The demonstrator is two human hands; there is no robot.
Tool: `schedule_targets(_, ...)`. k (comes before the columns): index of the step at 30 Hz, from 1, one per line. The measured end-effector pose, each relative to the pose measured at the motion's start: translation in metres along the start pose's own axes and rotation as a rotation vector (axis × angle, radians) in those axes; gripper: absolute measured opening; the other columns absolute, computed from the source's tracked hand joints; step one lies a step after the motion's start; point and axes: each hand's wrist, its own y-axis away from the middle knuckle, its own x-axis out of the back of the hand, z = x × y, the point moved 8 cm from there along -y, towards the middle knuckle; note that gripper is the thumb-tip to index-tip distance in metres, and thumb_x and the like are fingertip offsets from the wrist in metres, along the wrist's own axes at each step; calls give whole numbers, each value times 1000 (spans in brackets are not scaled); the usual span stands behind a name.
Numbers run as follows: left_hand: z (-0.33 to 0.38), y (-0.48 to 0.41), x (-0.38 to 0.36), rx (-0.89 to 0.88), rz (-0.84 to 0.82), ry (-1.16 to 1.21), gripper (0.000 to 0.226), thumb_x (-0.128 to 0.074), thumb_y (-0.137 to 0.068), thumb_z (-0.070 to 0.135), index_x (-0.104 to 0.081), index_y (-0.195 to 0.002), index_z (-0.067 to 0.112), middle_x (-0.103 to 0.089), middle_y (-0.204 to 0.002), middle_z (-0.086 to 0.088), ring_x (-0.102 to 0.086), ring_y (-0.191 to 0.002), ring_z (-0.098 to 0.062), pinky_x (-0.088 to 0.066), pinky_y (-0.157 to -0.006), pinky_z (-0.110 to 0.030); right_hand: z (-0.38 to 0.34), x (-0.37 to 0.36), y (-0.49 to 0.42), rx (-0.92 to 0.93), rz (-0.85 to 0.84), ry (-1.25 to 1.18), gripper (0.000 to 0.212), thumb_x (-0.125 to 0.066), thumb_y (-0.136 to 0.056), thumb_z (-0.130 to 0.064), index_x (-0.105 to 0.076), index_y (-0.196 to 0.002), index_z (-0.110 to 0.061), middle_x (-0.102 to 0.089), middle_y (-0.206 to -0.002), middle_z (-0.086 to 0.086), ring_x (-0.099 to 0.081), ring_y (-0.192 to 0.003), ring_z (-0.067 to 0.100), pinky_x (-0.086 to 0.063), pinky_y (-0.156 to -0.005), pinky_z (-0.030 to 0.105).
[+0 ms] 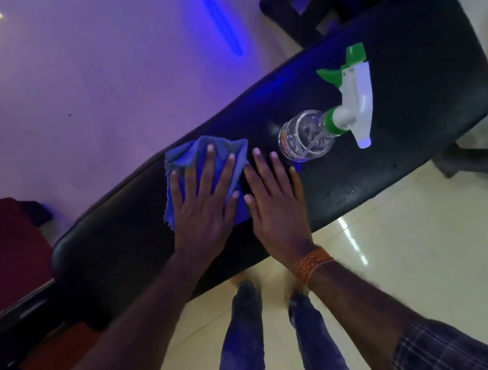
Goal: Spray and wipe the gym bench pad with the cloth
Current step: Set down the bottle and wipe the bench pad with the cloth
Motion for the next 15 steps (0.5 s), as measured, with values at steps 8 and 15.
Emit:
schedule_targets(8,7,-60,-1,-11,27,-31,59,-25,-110,46,-13,-166,29,-13,-174,-6,-14,-160,-33,-16,-125,-58,9,-2,14,-135,98,-51,58,-40,-106,-27,-26,-162,-23,-13,-174,-6,-10,-160,24,-10,-129,52)
schedule_targets(15,22,-96,2,-92,-34,57,59,-25,-109,49,-18,-165,32,-11,-175,-3,-13,-161,-30,-16,-123,-57,25,3,30,-258,159,-72,54,-38,-106,-32,-33,-159,-25,-22,-171,-2,-14,-160,22,-16,-127,54)
